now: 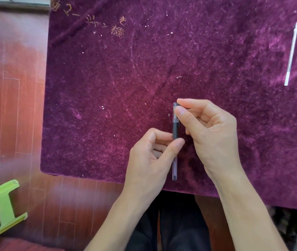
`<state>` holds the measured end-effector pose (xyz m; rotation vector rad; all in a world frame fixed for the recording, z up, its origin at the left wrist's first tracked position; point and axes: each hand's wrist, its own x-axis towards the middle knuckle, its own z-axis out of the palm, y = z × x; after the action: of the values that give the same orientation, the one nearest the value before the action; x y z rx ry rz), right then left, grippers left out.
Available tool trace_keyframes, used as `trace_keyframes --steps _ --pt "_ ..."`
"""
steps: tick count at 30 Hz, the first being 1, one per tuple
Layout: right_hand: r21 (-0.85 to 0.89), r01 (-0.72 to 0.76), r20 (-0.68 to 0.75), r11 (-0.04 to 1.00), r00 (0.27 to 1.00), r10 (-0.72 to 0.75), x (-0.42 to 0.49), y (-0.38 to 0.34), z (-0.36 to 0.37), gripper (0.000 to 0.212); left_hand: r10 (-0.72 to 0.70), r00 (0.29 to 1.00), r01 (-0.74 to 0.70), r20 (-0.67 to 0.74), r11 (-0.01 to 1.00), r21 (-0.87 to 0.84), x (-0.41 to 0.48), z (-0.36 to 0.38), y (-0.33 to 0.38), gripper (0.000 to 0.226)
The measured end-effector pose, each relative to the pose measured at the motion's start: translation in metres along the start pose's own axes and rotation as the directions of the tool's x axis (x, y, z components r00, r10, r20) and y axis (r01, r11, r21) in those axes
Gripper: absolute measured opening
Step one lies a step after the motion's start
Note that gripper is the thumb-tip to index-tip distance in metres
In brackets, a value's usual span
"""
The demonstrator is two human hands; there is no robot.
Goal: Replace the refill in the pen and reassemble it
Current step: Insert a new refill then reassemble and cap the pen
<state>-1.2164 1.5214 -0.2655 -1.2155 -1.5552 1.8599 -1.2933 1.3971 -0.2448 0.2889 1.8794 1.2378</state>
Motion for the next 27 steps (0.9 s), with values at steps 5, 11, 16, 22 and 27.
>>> trace_keyframes --steps 5,11,16,22,27 --pt "-0.021 -0.062 -0.052 0.998 0.997 0.061 -0.001 -0.001 -0.003 0.002 0.045 0.996 -0.037 -0.081 0.994 0.102 0.002 0.005 0.005 0.005" --pt "-0.143 -0.169 -0.149 0.975 0.978 0.147 -0.005 0.004 -0.019 0.018 0.061 0.994 -0.039 -0.088 0.972 0.233 0.018 0.008 0.012 0.007" --pt "-0.202 -0.222 -0.21 0.954 0.961 0.18 -0.01 0.008 -0.036 0.023 0.129 0.984 -0.078 -0.122 0.932 0.353 0.053 0.01 0.028 0.01" --pt "-0.186 -0.265 -0.24 0.946 0.946 0.218 -0.007 0.01 -0.041 0.026 0.207 0.969 -0.126 -0.137 0.885 0.448 0.109 0.015 0.062 0.011" --pt "-0.145 -0.29 -0.242 0.946 0.937 0.251 -0.005 0.009 -0.041 0.026 0.251 0.955 -0.129 -0.156 0.828 0.545 0.15 0.016 0.086 0.011"
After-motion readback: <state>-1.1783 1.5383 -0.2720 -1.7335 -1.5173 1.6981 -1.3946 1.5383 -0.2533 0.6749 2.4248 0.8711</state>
